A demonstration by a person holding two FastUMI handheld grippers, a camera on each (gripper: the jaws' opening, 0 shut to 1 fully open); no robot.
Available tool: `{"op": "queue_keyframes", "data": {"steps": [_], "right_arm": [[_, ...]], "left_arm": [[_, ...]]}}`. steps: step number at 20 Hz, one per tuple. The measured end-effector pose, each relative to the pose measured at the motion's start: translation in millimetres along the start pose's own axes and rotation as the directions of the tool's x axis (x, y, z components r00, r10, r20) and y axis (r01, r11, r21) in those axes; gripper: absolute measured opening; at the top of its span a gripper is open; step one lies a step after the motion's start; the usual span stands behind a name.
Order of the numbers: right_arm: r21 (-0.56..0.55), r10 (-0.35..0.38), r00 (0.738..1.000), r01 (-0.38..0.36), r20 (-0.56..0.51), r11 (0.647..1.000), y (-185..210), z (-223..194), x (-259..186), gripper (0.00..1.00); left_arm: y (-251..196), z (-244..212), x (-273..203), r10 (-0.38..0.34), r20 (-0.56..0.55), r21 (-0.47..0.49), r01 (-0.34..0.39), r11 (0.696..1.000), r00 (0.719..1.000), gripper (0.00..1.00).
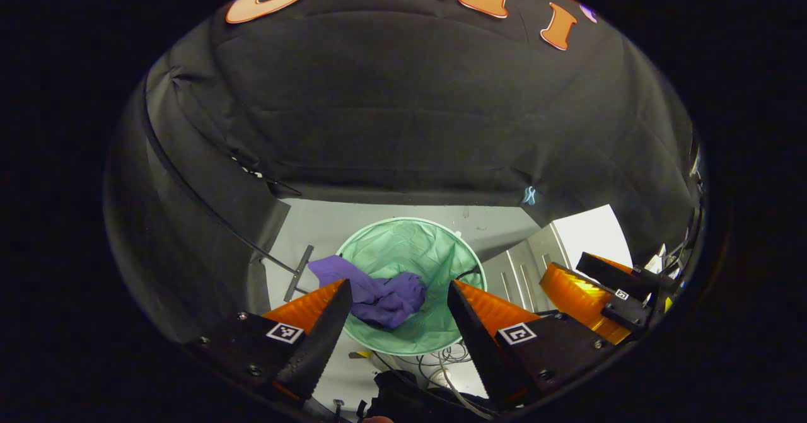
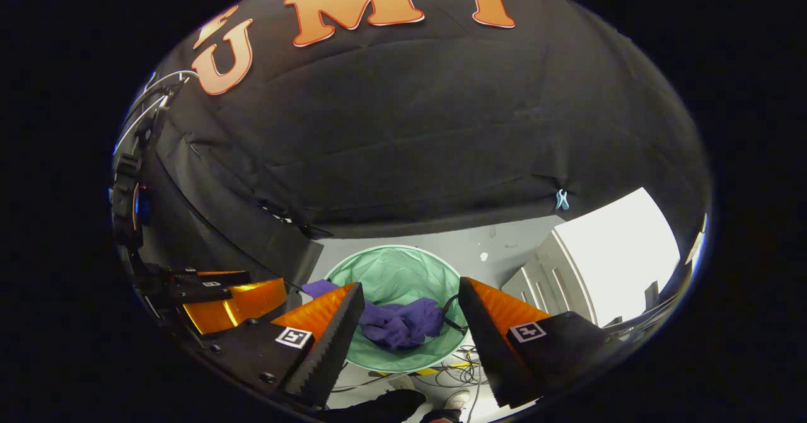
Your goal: Grasp the clothes on the hanger with both hands and then place them into the laundry hamper below.
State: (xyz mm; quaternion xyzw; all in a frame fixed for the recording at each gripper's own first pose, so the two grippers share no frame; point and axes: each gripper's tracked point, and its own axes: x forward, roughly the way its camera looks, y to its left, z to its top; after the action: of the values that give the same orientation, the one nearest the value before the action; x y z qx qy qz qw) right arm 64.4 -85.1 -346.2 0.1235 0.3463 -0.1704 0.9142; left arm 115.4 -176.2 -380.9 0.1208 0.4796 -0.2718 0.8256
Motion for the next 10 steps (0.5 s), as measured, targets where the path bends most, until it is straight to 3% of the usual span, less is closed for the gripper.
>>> {"op": "queue_keyframes", "data": {"steps": [4, 10], "right_arm": [[-0.015, 0.028, 0.999, -0.028, 0.04, 1.0, -2.1, 8.6, -28.6, 0.98], [-0.075, 0.09, 0.992, -0.083, 0.089, 0.994, -0.5, 10.5, -84.7, 0.98]], "left_arm": [[0.3, -3.8, -24.0, 0.036, 0.063, -0.049, -0.033, 0.998, 0.997, 0.97], [1.7, -15.9, -96.7, 0.124, 0.173, -0.123, -0.104, 0.987, 0.977, 0.98]]}}
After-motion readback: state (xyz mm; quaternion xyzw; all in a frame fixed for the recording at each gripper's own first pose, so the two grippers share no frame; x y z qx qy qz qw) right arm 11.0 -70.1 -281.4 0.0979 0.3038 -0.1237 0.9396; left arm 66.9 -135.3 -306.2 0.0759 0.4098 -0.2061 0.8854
